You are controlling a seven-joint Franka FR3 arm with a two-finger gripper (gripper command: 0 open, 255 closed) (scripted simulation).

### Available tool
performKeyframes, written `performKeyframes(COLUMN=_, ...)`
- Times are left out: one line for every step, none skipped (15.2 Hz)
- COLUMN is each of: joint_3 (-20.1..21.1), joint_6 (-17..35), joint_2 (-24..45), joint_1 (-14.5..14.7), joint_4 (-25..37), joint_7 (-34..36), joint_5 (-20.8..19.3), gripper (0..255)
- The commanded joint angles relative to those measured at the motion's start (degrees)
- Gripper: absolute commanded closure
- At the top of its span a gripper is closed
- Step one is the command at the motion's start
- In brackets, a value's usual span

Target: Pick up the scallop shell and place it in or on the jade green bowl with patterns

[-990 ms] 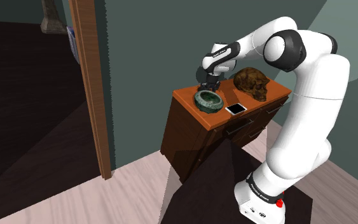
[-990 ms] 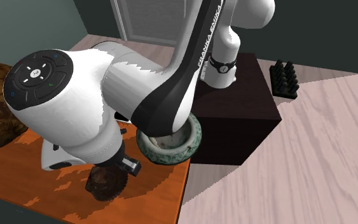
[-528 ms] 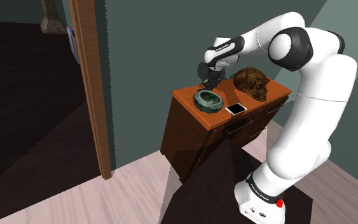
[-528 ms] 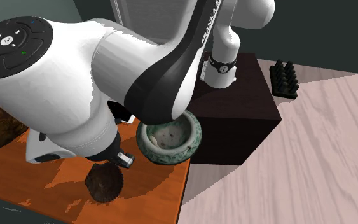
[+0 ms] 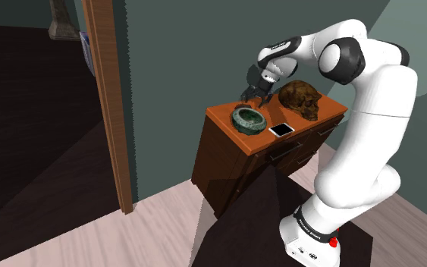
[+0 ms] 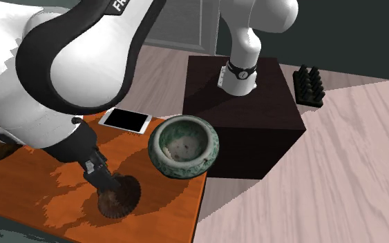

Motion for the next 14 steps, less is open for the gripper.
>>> performKeyframes(joint_3=0.85, joint_6=-0.47, joint_2=1.94, joint_1=-5.23, joint_4=1.45, joint_7=2.99, joint_5=12.75, gripper=0)
performKeyframes(joint_3=1.1, joint_6=0.11, joint_2=2.29, joint_1=-5.23, joint_4=1.26, joint_7=2.9, joint_5=12.9, gripper=0)
performKeyframes(joint_3=1.26, joint_6=0.67, joint_2=2.65, joint_1=-5.15, joint_4=1.08, joint_7=2.79, joint_5=13.09, gripper=0)
performKeyframes(joint_3=1.41, joint_6=1.22, joint_2=3.02, joint_1=-5.06, joint_4=0.91, joint_7=2.67, joint_5=13.3, gripper=0)
performKeyframes(joint_3=1.55, joint_6=1.77, joint_2=3.4, joint_1=-4.96, joint_4=0.76, joint_7=2.55, joint_5=13.51, gripper=0)
performKeyframes(joint_3=1.7, joint_6=2.32, joint_2=3.78, joint_1=-4.87, joint_4=0.61, joint_7=2.43, joint_5=13.72, gripper=0)
performKeyframes(joint_3=1.84, joint_6=2.86, joint_2=4.18, joint_1=-4.78, joint_4=0.49, joint_7=2.31, joint_5=13.94, gripper=0)
performKeyframes(joint_3=1.99, joint_6=3.4, joint_2=4.58, joint_1=-4.68, joint_4=0.37, joint_7=2.19, joint_5=14.15, gripper=0)
performKeyframes(joint_3=2.08, joint_6=3.7, joint_2=4.82, joint_1=-4.63, joint_4=0.31, joint_7=2.12, joint_5=14.28, gripper=0)
performKeyframes(joint_3=2.08, joint_6=3.7, joint_2=4.81, joint_1=-4.63, joint_4=0.3, joint_7=2.12, joint_5=14.28, gripper=0)
performKeyframes(joint_3=2.08, joint_6=3.7, joint_2=4.82, joint_1=-4.63, joint_4=0.31, joint_7=2.12, joint_5=14.28, gripper=0)
performKeyframes(joint_3=2.08, joint_6=3.7, joint_2=4.82, joint_1=-4.63, joint_4=0.31, joint_7=2.12, joint_5=14.28, gripper=0)
performKeyframes(joint_3=2.08, joint_6=3.7, joint_2=4.82, joint_1=-4.63, joint_4=0.31, joint_7=2.12, joint_5=14.28, gripper=0)
performKeyframes(joint_3=2.08, joint_6=3.7, joint_2=4.82, joint_1=-4.63, joint_4=0.31, joint_7=2.12, joint_5=14.28, gripper=0)
